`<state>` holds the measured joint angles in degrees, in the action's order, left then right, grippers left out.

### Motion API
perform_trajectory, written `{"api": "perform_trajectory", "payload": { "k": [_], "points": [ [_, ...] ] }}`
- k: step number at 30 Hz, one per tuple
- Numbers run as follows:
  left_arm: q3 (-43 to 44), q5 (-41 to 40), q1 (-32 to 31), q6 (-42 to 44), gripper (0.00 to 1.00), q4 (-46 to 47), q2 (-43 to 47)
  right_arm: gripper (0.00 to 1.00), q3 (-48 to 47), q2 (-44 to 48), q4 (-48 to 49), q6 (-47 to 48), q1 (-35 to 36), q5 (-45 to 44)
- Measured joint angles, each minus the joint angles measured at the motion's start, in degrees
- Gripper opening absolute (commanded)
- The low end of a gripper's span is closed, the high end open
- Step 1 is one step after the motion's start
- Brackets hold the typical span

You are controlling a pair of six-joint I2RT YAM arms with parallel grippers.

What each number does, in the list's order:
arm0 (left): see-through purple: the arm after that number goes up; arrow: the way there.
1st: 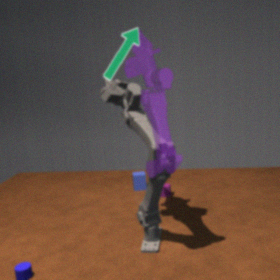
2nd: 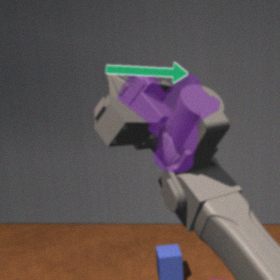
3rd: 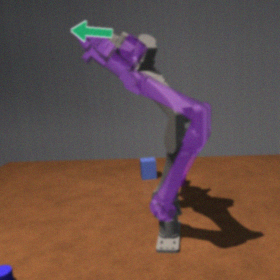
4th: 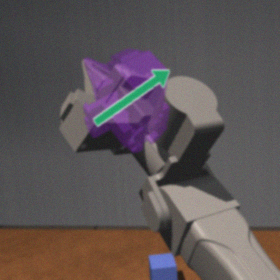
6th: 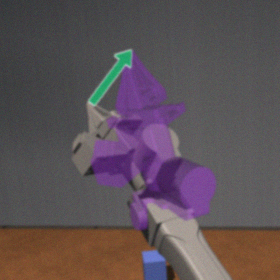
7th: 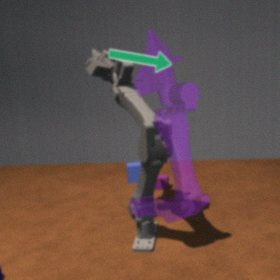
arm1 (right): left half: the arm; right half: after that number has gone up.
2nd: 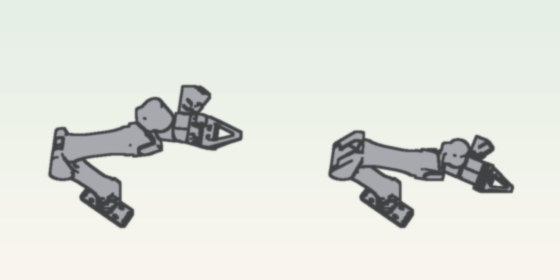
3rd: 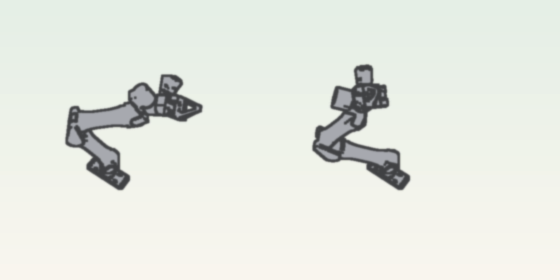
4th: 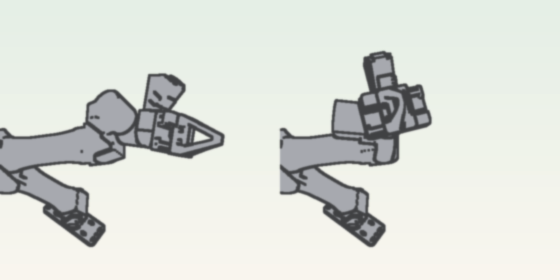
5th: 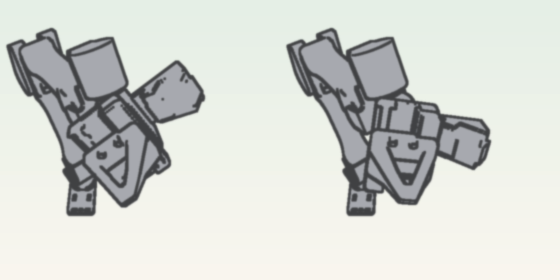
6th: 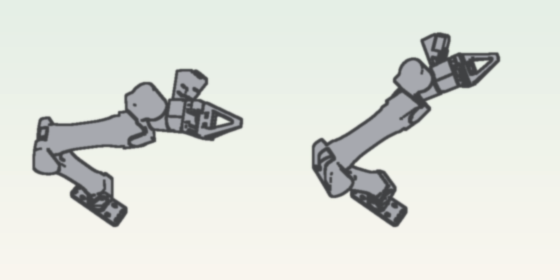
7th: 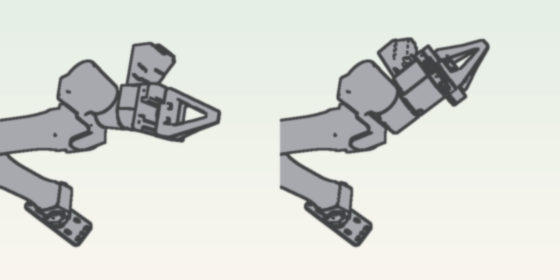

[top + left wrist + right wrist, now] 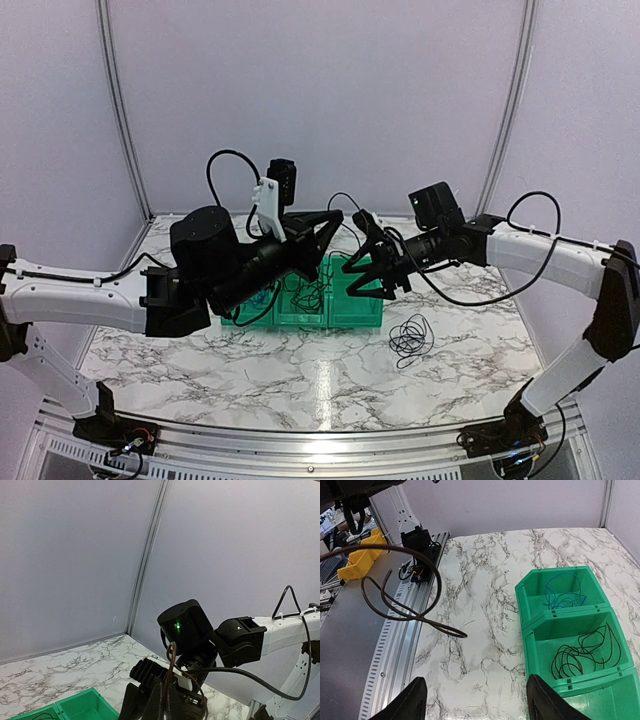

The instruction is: Untangle the cables

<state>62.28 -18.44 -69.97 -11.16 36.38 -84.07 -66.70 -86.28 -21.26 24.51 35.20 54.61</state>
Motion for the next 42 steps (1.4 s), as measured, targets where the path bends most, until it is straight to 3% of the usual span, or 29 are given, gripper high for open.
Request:
{"api": "perform_trajectory", "payload": {
  "k": [8, 20, 32, 42],
  "points": [
    [0.0, 0.9, 0.0, -0.7, 0.00, 1.4, 0.0, 0.63, -1.3, -2.3, 2.5, -2.6, 1.6, 5.4],
    [-0.2, 1.4, 0.0, -1.3, 0.00, 3.2, 0.0, 0.02, -2.9, -3.5, 5.4, -7.0, 1.7, 13.5],
    [-5.0, -1.3, 0.0, 0.6, 0.00, 3.7, 2.8, 0.00, 1.0, -1.2, 6.5, -7.1, 0.3, 12.0],
    [-12.3, -14.9, 0.0, 10.1, 0.00, 0.8, 22.5, 0.00, 8.3, 0.0, 6.2, -7.7, -13.5, 2.0]
  ]
}}
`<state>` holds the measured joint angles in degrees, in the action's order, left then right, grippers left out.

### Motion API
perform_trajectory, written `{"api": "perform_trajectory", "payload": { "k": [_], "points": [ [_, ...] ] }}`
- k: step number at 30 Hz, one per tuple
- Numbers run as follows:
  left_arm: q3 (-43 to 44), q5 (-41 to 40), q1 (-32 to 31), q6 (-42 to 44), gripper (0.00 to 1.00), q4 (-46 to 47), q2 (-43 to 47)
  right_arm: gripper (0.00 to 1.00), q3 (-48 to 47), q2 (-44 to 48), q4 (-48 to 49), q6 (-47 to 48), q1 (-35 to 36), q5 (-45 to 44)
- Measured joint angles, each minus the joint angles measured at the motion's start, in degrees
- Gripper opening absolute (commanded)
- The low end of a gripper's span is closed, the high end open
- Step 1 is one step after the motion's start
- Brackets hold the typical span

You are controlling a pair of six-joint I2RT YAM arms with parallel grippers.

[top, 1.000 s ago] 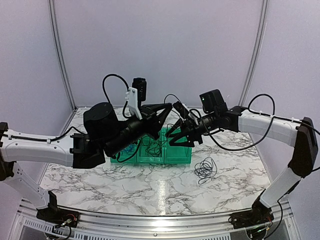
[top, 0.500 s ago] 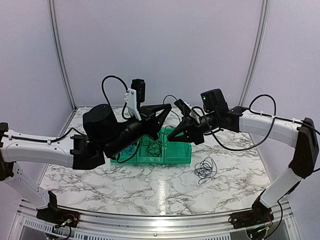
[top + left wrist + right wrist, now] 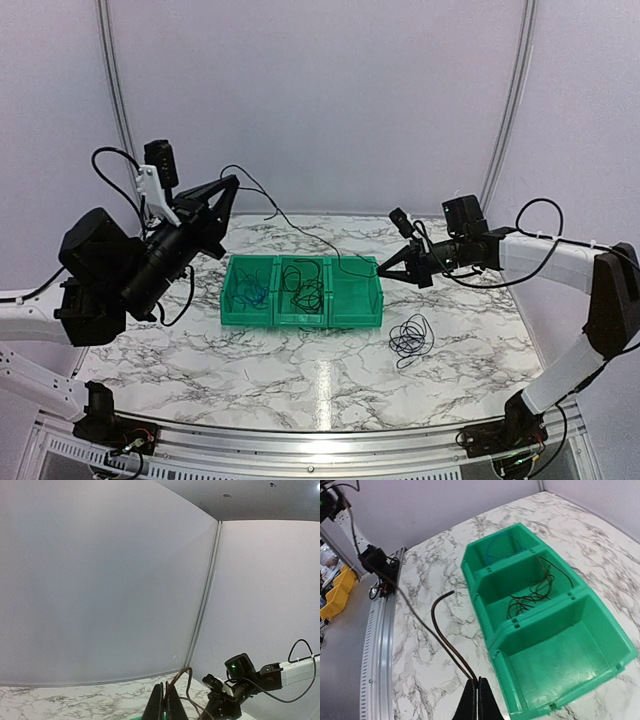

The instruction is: Untangle the cables

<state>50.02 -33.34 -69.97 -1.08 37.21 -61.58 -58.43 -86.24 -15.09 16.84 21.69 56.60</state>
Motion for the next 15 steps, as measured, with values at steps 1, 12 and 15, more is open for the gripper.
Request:
{"api": "perform_trajectory", "payload": {
  "k": [1, 12, 15],
  "points": [
    [-0.7, -1.7, 0.0, 0.8, 0.00, -0.4, 1.7, 0.00, 0.4, 0.0, 0.2, -0.5, -1.2, -1.0],
    [-4.2, -9.9, 0.0, 3.3, 0.00, -8.3, 5.5, 0.00, 1.2, -0.1, 2.8, -4.3, -6.0, -10.8],
    [-4.2, -11.6, 0.0, 3.6, 0.00, -10.2, 5.9, 0.00, 1.2, -0.1, 3.5, -5.2, -6.7, -12.9]
  ]
}}
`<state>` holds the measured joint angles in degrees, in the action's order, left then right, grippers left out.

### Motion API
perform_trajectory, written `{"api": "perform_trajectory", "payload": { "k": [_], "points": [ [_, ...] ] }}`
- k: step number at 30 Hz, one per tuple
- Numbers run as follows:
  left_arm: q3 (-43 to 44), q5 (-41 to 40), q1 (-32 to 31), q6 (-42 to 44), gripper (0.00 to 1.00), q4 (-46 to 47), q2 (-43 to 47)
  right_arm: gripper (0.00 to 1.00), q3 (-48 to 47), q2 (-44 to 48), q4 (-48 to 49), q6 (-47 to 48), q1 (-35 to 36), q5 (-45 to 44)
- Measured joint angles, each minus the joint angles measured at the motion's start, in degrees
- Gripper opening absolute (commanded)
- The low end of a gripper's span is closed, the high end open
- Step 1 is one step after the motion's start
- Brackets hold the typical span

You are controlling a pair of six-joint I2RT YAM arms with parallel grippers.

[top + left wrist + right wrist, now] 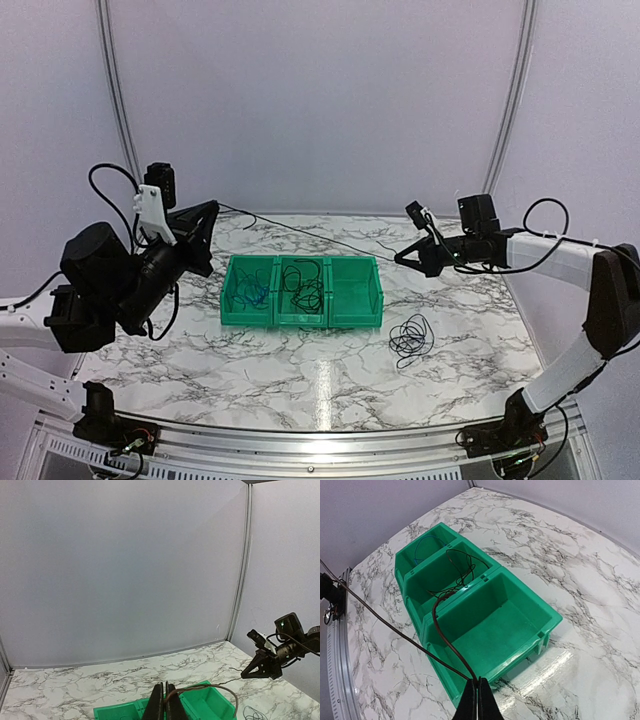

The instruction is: Untangle the cables

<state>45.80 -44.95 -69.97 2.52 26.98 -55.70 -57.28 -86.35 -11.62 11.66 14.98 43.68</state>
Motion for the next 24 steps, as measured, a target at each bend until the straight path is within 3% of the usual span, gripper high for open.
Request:
{"api": "perform_trajectory", "payload": {
  "k": [6, 11, 19, 24],
  "points": [
    [0.0, -4.8, -0.2, -0.2, 0.00, -4.3, -0.7, 0.00, -0.1, -0.4, 0.4, -0.5, -0.7, -1.8],
    [0.3, -6.8, -0.2, -2.9, 0.00, -5.1, -5.2, 0.00, -3.9, -6.4, -2.2, 0.6, 0.2, -3.0],
    [9.6, -3.0, 0.2, -6.0, 0.00, -5.7, -20.8, 0.00, -11.3, -17.0, -7.8, 2.1, 5.4, -4.9],
    [14.4, 0.0, 1.2, -6.4, 0.00, -5.7, -25.4, 0.00, -16.5, -20.0, -10.4, 2.7, 9.5, -5.0]
  ]
}}
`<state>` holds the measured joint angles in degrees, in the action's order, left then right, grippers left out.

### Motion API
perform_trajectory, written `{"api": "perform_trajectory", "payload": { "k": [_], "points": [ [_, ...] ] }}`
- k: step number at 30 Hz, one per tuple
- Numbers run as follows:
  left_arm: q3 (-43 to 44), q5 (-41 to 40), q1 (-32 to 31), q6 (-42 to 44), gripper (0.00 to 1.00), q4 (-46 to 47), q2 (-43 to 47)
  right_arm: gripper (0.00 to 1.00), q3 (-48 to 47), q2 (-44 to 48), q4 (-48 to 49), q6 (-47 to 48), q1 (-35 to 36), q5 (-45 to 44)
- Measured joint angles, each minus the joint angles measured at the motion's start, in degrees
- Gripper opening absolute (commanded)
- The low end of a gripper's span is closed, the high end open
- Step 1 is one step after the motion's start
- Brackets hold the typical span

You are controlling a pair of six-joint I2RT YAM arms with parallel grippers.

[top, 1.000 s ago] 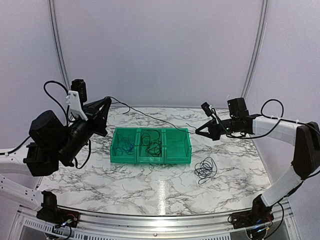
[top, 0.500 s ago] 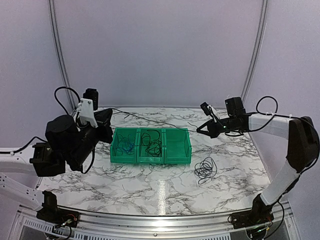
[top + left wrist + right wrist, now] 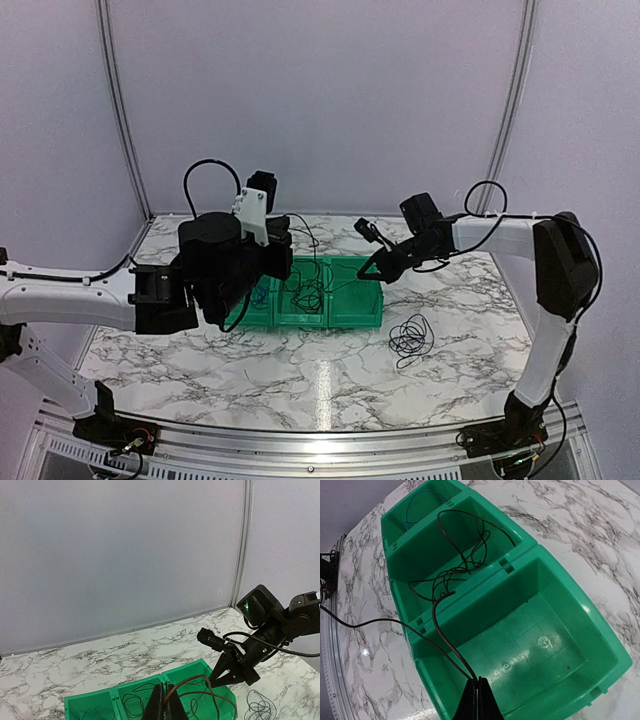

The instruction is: Untangle the cables

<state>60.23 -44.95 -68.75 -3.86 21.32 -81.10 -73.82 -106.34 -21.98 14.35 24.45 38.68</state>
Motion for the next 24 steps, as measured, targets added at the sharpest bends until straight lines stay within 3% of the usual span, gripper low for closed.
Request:
{"api": "perform_trajectory", "payload": {
  "k": [11, 15, 19, 24],
  "points": [
    [-1.5, 0.7, 4.2, -3.4, 0.00, 0.1, 5.0, 0.01, -16.3, -9.6, -3.8, 0.2, 9.7, -1.3],
    [-3.9, 0.9, 5.9, -5.8, 0.00, 0.1, 6.6, 0.24, -22.1, -15.2, -5.6, -0.7, 11.8, -4.2],
    [-5.9, 2.2, 8.2, -8.4, 0.00, -0.2, 6.1, 0.33, -24.3, -17.5, -7.5, -1.1, 12.6, -5.9],
    [-5.9, 4.5, 10.5, -10.3, 0.00, -0.2, 3.1, 0.39, -21.9, -13.6, -8.8, -0.6, 12.5, -8.4]
  ]
}}
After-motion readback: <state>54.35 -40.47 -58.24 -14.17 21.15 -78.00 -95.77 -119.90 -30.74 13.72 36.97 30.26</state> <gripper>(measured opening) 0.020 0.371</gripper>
